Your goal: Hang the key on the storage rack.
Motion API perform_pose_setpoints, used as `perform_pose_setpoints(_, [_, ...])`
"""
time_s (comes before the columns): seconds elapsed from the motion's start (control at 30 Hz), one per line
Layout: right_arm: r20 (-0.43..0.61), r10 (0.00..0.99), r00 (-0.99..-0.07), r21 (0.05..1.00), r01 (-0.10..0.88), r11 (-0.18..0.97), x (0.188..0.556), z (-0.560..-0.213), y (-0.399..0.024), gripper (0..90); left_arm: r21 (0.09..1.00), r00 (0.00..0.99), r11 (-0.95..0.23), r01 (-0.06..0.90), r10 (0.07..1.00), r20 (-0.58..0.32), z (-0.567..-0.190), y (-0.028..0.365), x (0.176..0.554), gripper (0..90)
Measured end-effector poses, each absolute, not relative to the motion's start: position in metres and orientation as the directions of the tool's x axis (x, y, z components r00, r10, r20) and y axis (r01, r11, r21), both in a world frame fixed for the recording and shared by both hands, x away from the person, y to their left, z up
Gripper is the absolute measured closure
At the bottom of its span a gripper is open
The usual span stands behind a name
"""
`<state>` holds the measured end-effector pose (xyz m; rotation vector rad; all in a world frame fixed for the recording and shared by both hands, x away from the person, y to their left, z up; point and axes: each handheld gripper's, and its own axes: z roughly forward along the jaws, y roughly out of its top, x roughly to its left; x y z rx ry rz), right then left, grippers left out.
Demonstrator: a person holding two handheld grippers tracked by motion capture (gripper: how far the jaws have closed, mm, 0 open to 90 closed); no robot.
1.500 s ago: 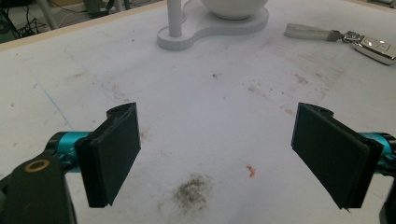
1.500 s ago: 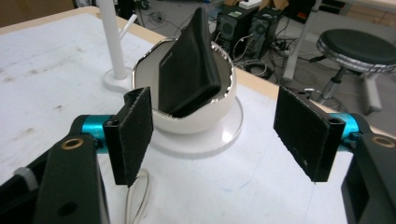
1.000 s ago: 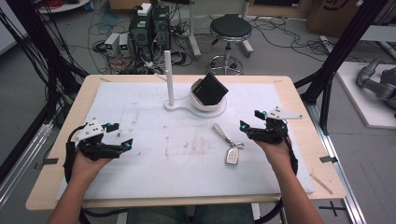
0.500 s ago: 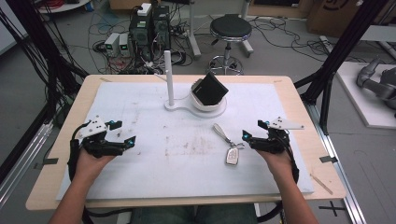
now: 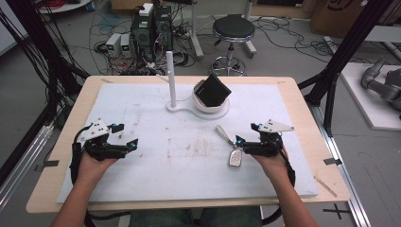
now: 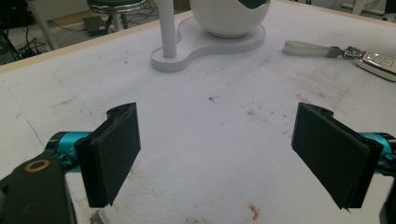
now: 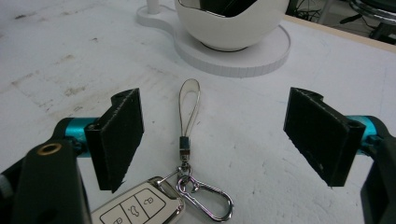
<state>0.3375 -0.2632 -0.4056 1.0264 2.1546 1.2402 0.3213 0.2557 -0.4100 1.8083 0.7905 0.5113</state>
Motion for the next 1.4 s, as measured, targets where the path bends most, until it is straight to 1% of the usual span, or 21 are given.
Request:
perform_pose_setpoints(0.2, [-0.031,0.772,-0.635,0.855,0.383,0.35,0.34,-0.408,-0.258,20.4,0.938,0.682,-0.217,0.271,0.731,-0.028,-0.408,0.257,0.321,15.5])
perform_pose_setpoints(0.4, [-0.037,0.762,-0.647,0.809,0.429,0.403,0.348,-0.418,-0.248,20.4,0.936,0.691,-0.227,0.268,0.722,-0.023,-0.409,0.257,0.322,15.5])
perform_pose_setpoints(0.47, [-0.034,0.762,-0.647,0.796,0.443,0.412,0.351,-0.421,-0.245,20.4,0.938,0.69,-0.219,0.269,0.723,-0.029,-0.409,0.257,0.322,15.5])
perform_pose_setpoints(0.73, [-0.017,0.76,-0.649,0.76,0.485,0.432,0.362,-0.433,-0.24,21.9,0.929,0.686,-0.25,0.271,0.727,-0.005,-0.408,0.26,0.316,15.5])
perform_pose_setpoints(0.8, [-0.006,0.751,-0.66,0.743,0.5,0.445,0.365,-0.436,-0.239,28.6,0.93,0.681,-0.246,0.272,0.733,-0.005,-0.408,0.262,0.314,15.5])
perform_pose_setpoints(0.9, [-0.003,0.749,-0.662,0.722,0.517,0.46,0.369,-0.441,-0.237,30.9,0.931,0.675,-0.243,0.271,0.738,-0.003,-0.407,0.266,0.311,15.5])
perform_pose_setpoints(0.93, [0.002,0.749,-0.663,0.711,0.527,0.465,0.37,-0.443,-0.236,34.5,0.932,0.673,-0.239,0.271,0.74,-0.006,-0.407,0.267,0.311,15.5])
perform_pose_setpoints(1.07, [-0.006,0.75,-0.661,0.686,0.543,0.484,0.373,-0.447,-0.235,42.2,0.929,0.668,-0.246,0.276,0.744,-0.001,-0.408,0.27,0.309,15.5])
perform_pose_setpoints(1.13, [-0.008,0.751,-0.66,0.688,0.542,0.483,0.373,-0.446,-0.236,49.9,0.928,0.67,-0.25,0.275,0.743,0.002,-0.408,0.27,0.308,15.5])
perform_pose_setpoints(1.2, [-0.012,0.752,-0.659,0.689,0.54,0.484,0.372,-0.446,-0.237,54.7,0.928,0.671,-0.253,0.274,0.741,0.004,-0.408,0.269,0.308,15.6])
perform_pose_setpoints(1.33, [-0.029,0.73,-0.683,0.687,0.517,0.511,0.37,-0.445,-0.234,70.4,0.929,0.671,-0.252,0.272,0.742,0.005,-0.408,0.269,0.307,15.6])
perform_pose_setpoints(1.4, [-0.041,0.712,-0.701,0.685,0.5,0.531,0.368,-0.445,-0.231,80.0,0.929,0.672,-0.254,0.27,0.741,0.008,-0.408,0.269,0.307,15.6])
